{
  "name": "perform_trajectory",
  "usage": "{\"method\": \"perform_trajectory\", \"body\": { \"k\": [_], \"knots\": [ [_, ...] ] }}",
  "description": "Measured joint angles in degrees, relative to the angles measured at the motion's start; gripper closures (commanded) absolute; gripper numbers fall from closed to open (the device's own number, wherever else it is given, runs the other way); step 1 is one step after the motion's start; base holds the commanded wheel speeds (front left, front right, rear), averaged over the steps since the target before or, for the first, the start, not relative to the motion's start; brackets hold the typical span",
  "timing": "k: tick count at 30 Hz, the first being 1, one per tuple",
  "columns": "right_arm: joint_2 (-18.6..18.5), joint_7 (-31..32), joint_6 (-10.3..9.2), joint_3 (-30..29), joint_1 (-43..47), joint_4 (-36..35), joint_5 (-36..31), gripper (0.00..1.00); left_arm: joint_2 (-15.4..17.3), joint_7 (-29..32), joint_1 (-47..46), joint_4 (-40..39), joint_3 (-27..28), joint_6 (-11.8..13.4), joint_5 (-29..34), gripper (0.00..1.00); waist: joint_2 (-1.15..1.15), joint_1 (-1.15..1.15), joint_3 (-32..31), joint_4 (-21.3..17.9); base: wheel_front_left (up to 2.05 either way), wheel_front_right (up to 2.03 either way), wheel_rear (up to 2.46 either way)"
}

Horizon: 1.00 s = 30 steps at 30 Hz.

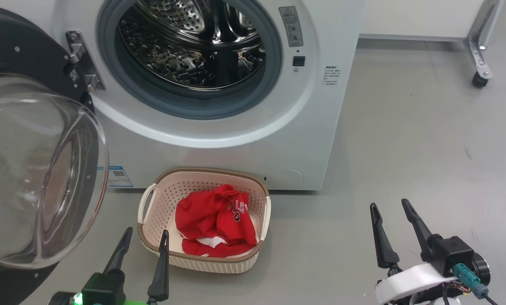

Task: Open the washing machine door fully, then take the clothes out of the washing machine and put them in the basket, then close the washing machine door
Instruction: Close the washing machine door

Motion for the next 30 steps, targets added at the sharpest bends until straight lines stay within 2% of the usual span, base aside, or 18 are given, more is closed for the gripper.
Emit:
{"method": "perform_trajectory", "body": {
  "k": [23, 30],
  "knots": [
    [0.0, 0.0, 0.26, 0.9, 0.0, -0.2, -0.6, 0.0, -0.1, 0.5, 0.0, 0.5, 2.2, 1.3, 0.5, 0.0, 0.0, 0.0, 0.0, 16.7, 0.0, 0.0, 0.0],
    [0.0, 0.0, 0.85, 2.3, 0.0, 0.3, -0.6, 0.0, -0.1, 0.7, 0.2, 0.7, 3.6, 1.5, 0.5, 0.0, 0.0, 0.0, -0.9, 20.4, 0.0, 0.0, 0.0]
  ]
}}
